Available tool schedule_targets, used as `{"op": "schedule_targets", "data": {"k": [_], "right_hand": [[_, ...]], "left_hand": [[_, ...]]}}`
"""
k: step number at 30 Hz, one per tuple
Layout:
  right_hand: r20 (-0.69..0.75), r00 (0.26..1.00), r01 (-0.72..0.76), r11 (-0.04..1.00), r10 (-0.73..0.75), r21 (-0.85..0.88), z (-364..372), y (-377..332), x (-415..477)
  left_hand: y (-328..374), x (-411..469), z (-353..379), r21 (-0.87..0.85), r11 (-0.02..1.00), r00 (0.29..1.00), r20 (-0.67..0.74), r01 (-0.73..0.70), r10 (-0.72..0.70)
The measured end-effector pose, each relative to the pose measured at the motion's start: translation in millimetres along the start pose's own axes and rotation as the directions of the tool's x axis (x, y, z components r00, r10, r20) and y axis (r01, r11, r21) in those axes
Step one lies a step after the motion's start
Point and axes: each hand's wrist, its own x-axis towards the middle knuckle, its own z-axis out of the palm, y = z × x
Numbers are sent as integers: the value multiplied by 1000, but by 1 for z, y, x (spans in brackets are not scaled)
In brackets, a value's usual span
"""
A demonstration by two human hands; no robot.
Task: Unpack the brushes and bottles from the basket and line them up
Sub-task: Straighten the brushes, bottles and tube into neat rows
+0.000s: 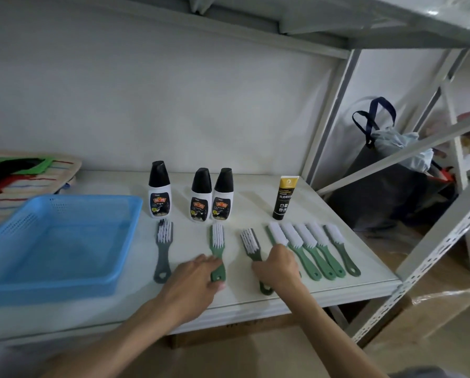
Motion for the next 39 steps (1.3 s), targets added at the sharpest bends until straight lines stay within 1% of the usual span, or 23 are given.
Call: {"op": "schedule_targets", "data": {"k": [2,4,5,6,7,8,10,12,13,15,17,19,21,22,23,25,26,27,30,31,33,36,39], "right_hand": [[-14,1000,-11,999,12,40,-2,2,0],[-25,1000,-10,994,12,110,-2,-3,-1],[-25,1000,-3,987,7,160,-1,-9,-3],[-21,1000,10,976,-5,216,1,-16,-4],[-7,1000,25,962,-24,274,3,-24,-7],[19,999,35,943,-44,330,8,-33,-9],[89,992,45,922,-86,385,24,-53,-16],[107,986,85,932,-131,353,45,-72,-23],[96,984,108,936,-148,335,53,-79,-26],[60,985,138,946,-163,294,63,-87,-31],[32,982,173,954,-186,245,65,-87,-30],[19,975,213,956,-221,202,60,-79,-27],[-12,974,224,954,-226,200,42,-63,-22],[-74,975,222,953,-212,205,29,-49,-16],[-170,966,227,953,-195,200,13,-35,-8],[-375,920,196,964,-117,181,-24,4,14],[-444,894,147,974,-57,172,-40,26,25],[-479,878,86,984,-1,155,-54,47,37],[-439,887,-145,989,140,21,-74,99,54],[-416,894,-189,982,164,-19,-75,113,56],[-378,914,-175,984,151,-30,-77,129,55],[-349,915,-193,979,202,61,-78,128,54],[-333,879,-261,930,340,258,-86,115,53]], "left_hand": [[-2,4,6,1,999,996,71,-53,53],[-8,4,6,-65,998,996,87,-25,31],[-12,4,5,-141,990,999,45,16,-9],[-16,3,2,-222,974,998,-30,55,-63],[-19,1,-2,-281,957,984,-130,79,-120],[-23,-2,-7,-295,950,960,-223,99,-170],[-29,-7,-12,-249,959,909,-356,131,-217],[-30,-13,-10,-187,973,888,-412,138,-205],[-29,-15,-8,-146,982,895,-413,120,-170],[-28,-18,-3,-48,997,935,-348,60,-73],[-29,-16,0,-16,1000,973,-229,1,-5],[-31,-12,1,45,999,995,-99,-15,19],[-32,-10,0,175,984,999,-27,-17,22],[-31,-8,0,225,974,1000,-1,-18,19],[-30,-7,0,261,965,1000,17,-27,24],[-25,-4,1,305,948,996,10,-89,90],[-24,-1,3,308,943,991,13,-128,131],[-22,1,5,297,942,987,31,-157,155],[-18,10,11,230,953,977,125,-199,174],[-16,13,12,217,954,974,138,-205,178],[-10,19,13,193,957,972,135,-216,192],[2,25,22,198,945,962,134,-259,236],[16,31,30,187,937,949,170,-295,265]]}}
